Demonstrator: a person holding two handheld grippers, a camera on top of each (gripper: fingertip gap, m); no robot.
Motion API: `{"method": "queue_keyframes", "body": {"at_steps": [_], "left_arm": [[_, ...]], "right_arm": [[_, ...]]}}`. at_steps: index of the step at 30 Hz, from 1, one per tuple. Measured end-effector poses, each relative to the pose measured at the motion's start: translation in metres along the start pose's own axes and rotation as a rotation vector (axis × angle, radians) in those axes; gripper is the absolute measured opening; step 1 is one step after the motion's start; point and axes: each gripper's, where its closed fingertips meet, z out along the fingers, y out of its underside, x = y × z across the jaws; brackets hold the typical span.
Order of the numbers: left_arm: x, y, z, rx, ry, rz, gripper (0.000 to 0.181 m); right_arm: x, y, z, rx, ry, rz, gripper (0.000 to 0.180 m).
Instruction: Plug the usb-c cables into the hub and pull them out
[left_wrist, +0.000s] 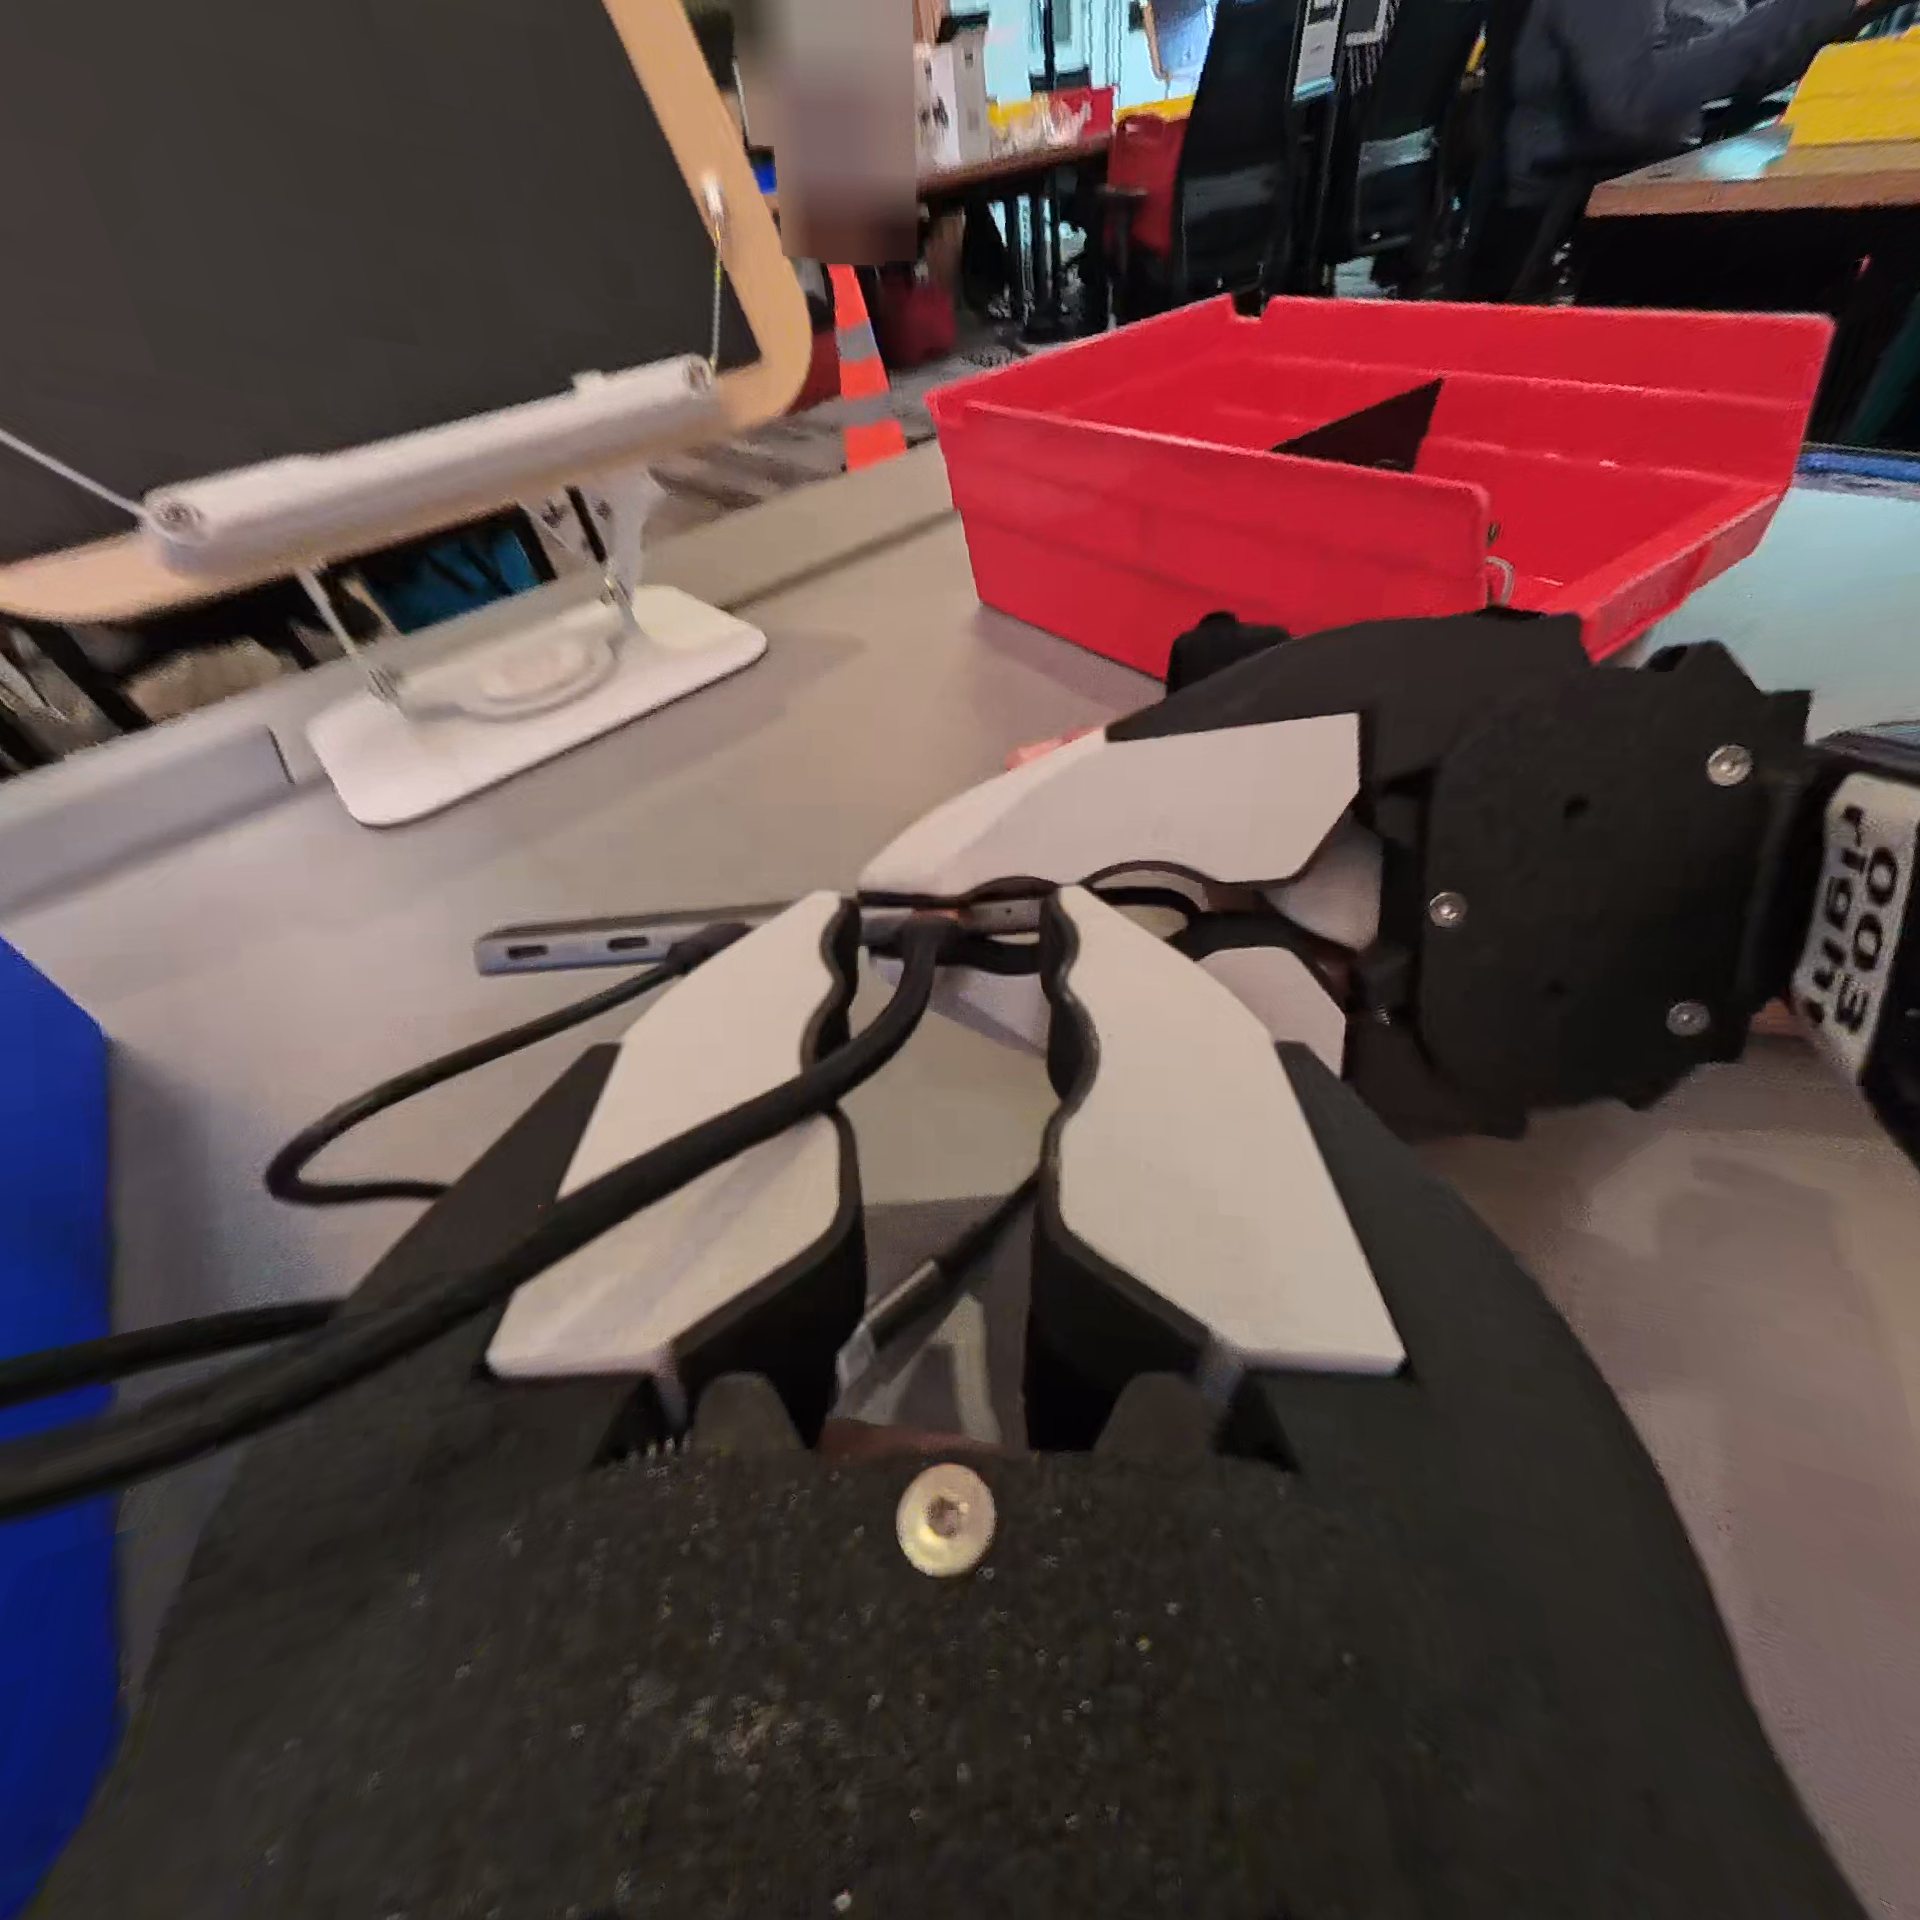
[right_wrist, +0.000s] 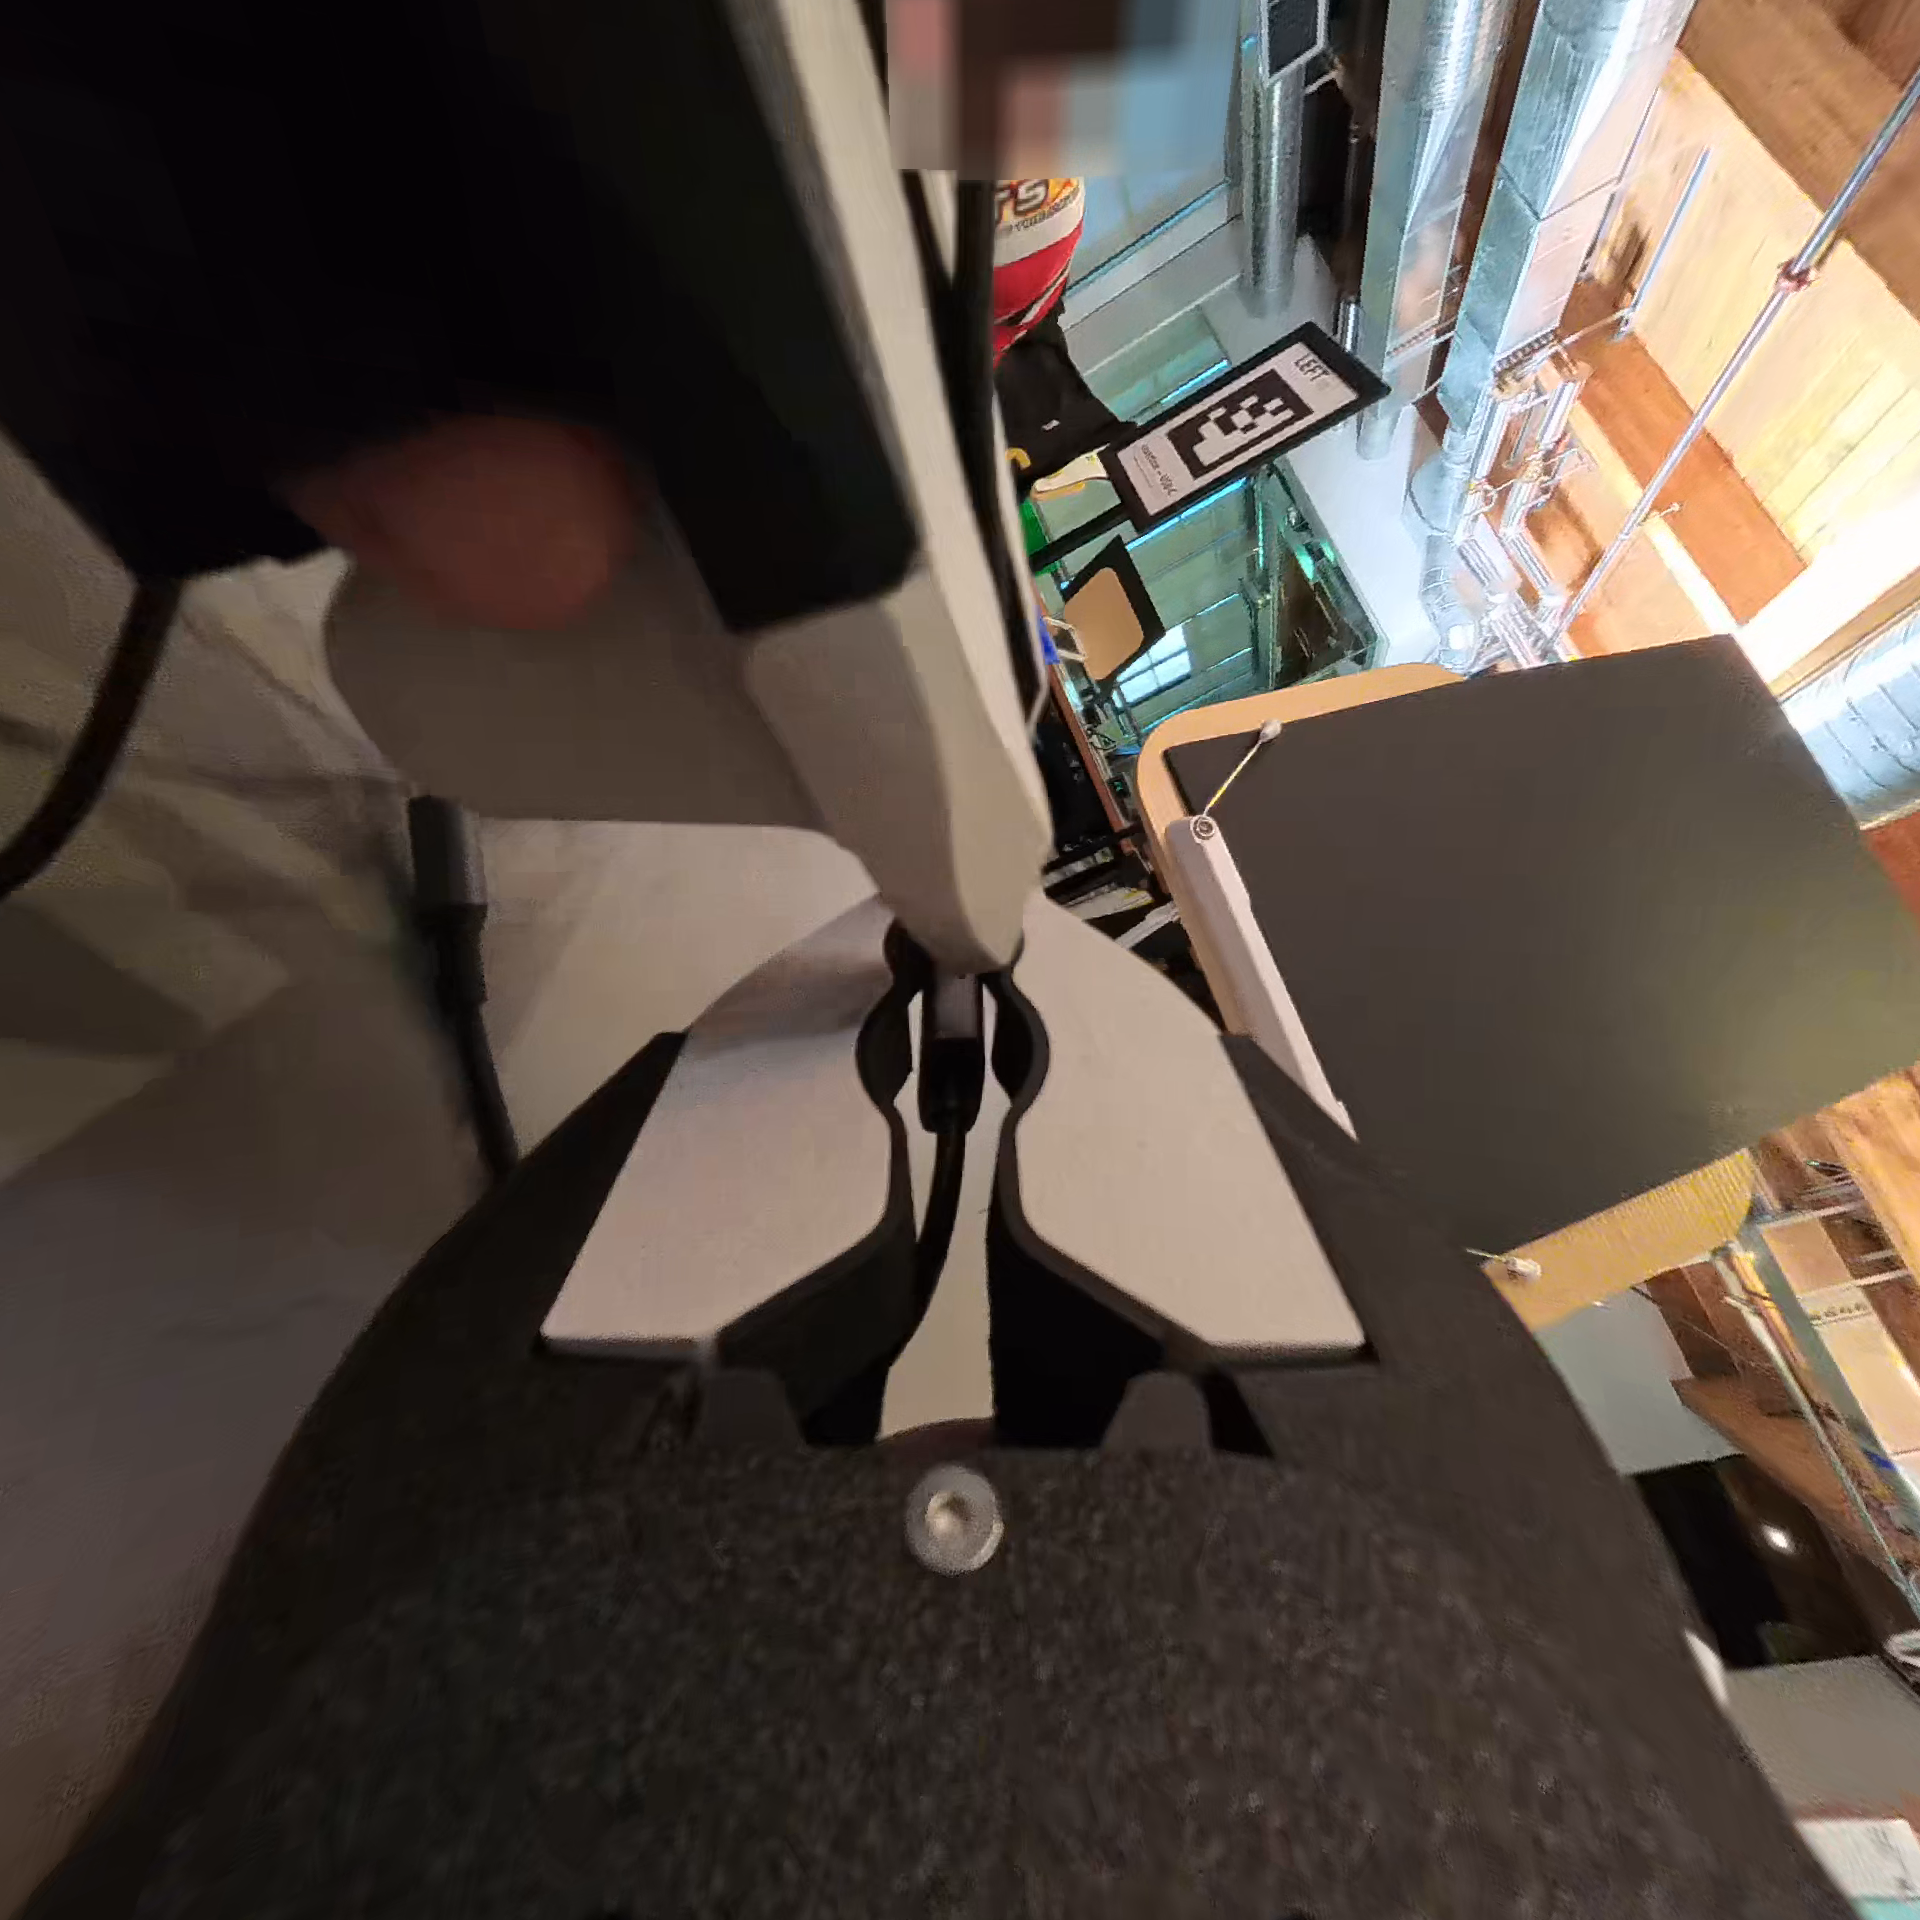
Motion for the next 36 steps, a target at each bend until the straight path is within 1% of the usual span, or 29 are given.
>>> {"method": "queue_keyframes", "body": {"at_steps": [2,3,4,7,10,17,19,21,28,29,30,31,32,33,34,35,36], "left_arm": [[0.0,0.0,0.002,0.01,-0.02,0.018,0.023],[-0.001,0.001,0.003,0.002,-0.035,0.029,0.015],[-0.002,0.005,0.005,-0.022,-0.044,0.045,0.013],[-0.002,0.006,0.005,-0.038,-0.042,0.029,0.013],[-0.001,0.009,0.007,-0.094,-0.013,0.014,0.012],[-0.003,0.011,0.005,-0.085,0.034,-0.033,0.012],[-0.003,0.013,0.005,-0.094,0.042,-0.029,0.012],[-0.004,0.017,0.005,-0.114,0.042,-0.047,0.012],[-0.005,0.017,0.006,-0.142,0.022,-0.065,0.012],[-0.006,0.017,0.005,-0.142,0.02,-0.069,0.012],[-0.003,0.011,0.0,-0.105,0.033,-0.068,0.012],[-0.001,0.0,-0.009,-0.051,0.035,-0.053,0.011],[-0.001,-0.008,-0.018,-0.038,0.017,-0.009,0.012],[-0.001,-0.014,-0.027,-0.028,0.001,0.03,0.011],[0.0,-0.013,-0.033,-0.042,0.008,0.034,0.012],[0.001,-0.005,-0.035,-0.086,0.028,0.01,0.012],[0.001,0.005,-0.035,-0.122,0.049,-0.023,0.012]], "right_arm": [[0.001,0.0,0.0,0.009,-0.002,0.008,0.01],[0.0,-0.001,0.0,0.009,-0.005,0.004,0.01],[0.0,0.0,0.0,0.003,0.002,-0.007,0.01],[-0.001,0.001,0.001,-0.002,-0.001,-0.007,0.009],[-0.001,0.003,0.001,-0.012,-0.001,-0.01,0.01],[-0.005,0.005,0.002,0.0,-0.015,0.009,0.014],[-0.008,0.007,0.003,-0.003,-0.047,0.026,0.01],[-0.01,0.009,0.004,-0.02,-0.081,0.058,0.01],[-0.004,0.012,0.004,-0.064,-0.005,-0.015,0.011],[-0.003,0.014,0.005,-0.088,0.007,-0.026,0.011],[0.0,0.03,0.007,-0.178,0.021,-0.029,0.01],[0.007,0.055,0.01,-0.292,0.021,0.021,0.01],[0.018,0.062,0.009,-0.29,0.043,0.099,0.01],[0.026,0.05,0.005,-0.201,0.087,0.089,0.01],[0.021,0.04,0.002,-0.169,0.09,0.019,0.01],[0.011,0.037,0.003,-0.176,0.062,-0.041,0.01],[0.007,0.037,0.005,-0.18,0.05,-0.057,0.01]]}}
